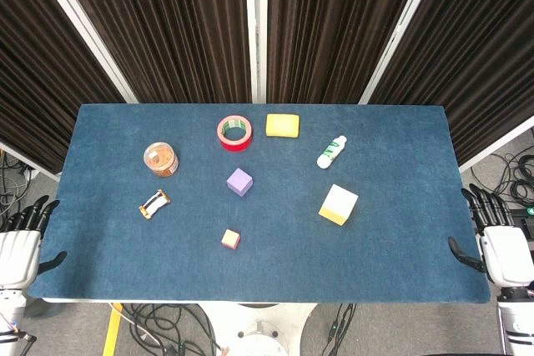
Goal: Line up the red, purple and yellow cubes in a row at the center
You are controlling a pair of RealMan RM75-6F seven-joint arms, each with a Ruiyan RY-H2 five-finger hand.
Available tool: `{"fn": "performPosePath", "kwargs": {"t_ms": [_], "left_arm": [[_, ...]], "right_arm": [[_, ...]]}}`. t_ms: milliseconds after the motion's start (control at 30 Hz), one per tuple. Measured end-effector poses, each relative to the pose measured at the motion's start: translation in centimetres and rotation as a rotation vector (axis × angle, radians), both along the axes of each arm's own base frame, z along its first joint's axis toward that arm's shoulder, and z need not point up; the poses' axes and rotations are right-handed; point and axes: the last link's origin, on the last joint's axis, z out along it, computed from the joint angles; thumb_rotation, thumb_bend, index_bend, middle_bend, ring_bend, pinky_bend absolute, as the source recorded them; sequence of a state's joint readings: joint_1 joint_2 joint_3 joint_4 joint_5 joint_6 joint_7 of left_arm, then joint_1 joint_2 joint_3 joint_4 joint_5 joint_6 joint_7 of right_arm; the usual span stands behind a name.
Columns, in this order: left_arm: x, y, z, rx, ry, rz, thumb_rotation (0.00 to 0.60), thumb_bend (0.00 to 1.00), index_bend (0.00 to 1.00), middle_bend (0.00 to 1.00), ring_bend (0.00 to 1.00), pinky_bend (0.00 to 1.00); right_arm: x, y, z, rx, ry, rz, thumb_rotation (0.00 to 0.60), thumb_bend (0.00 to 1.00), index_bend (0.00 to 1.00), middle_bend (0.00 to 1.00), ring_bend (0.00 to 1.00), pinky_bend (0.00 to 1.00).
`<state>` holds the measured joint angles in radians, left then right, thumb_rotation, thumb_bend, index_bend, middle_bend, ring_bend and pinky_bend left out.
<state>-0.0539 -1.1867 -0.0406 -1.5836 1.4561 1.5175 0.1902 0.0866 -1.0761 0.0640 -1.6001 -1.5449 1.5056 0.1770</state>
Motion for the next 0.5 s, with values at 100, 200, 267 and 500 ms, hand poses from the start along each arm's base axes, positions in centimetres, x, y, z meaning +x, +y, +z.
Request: {"fn": "performPosePath", "kwargs": {"t_ms": [100,200,267,500], "left_arm": [[0.1,-0.1,-0.1,-0.008,-0.001,0.001,0.6,0.16,0.18,0.2,0.2,0.24],[0.1,-0.3,-0.1,-0.011,-0.003,0.0,0.6,0.16,0.18,0.2,0.2,0.24],[0.2,-0.3,-0.1,-0.011,-0.008,0.0,0.6,0.16,0.18,0.2,0.2,0.24],[0.1,-0.6,-0.2,-0.016,-0.026,0.004,0.6,0.16,0.18,0.2,0.2,0.24]], "right_arm": [[-0.2,0.6,0.2,-0.008,0.001,-0.003,0.6,0.24,0.0,0.01,0.0,0.0],[-0.3,1.0,0.3,-0.009,0.003,-0.006,0.6,0.23,0.0,0.01,0.0,0.0],[-0.3,1.2,0.3,-0.006,0.008,-0.005,0.6,0.22,0.0,0.02,0.0,0.0],[0.4,0.8,-0.7,0.04,0.029,-0.002,0.6,0.17,0.0,0.04,0.0,0.0]]}}
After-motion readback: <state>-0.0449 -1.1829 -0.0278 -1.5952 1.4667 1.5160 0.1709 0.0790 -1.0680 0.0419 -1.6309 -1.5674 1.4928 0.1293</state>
